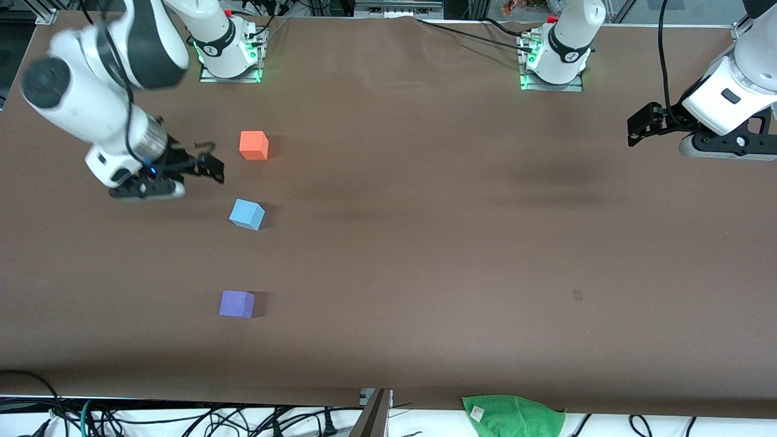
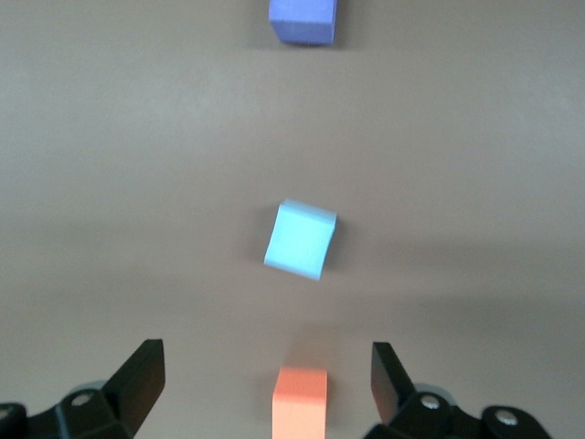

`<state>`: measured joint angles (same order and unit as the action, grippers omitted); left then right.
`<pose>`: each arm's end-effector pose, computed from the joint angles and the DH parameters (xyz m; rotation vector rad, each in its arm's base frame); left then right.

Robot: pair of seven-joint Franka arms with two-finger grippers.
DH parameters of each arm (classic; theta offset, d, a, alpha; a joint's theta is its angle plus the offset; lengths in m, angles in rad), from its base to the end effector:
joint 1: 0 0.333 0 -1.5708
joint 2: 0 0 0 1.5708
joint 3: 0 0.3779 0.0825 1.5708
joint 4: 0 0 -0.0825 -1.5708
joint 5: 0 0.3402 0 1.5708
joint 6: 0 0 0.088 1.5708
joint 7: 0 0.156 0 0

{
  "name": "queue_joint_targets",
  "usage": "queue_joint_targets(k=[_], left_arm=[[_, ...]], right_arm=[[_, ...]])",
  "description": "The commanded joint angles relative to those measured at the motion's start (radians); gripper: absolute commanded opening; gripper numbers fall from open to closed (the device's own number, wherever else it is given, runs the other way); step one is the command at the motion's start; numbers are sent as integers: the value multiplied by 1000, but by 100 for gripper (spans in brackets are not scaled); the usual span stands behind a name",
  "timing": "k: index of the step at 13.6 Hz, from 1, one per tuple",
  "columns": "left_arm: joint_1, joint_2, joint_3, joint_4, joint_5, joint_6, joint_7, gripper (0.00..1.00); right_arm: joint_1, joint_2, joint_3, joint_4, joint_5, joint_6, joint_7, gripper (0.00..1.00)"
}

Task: Place blue block between orange and purple blocks

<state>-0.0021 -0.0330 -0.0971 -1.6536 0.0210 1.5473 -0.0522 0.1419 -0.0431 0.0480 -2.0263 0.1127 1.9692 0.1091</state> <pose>0.4881 -0.0461 0.6168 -3.1091 0.0732 0.1111 0.4857 0.1062 0.4967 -3.0425 -0.0552 0.0441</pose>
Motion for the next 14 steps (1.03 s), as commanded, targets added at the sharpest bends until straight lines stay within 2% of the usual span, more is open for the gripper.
queue_joint_targets(k=[1,5,9,14], left_arm=[[1,7,-3,23,-1,-23,18,100],[-1,7,-3,23,-1,-26,18,100],[-1,7,-3,23,-1,-26,18,100],[-1,7,-3,23,-1,-26,20,100]], right_arm=[[-2,-98,3,39,13,-145,7,100],[-4,-60,-5,256,2,-318,-5,100],[-1,-6,6,305,-18,-326,-14,100],[-4,-6,3,313,-38,-328,-49,100]])
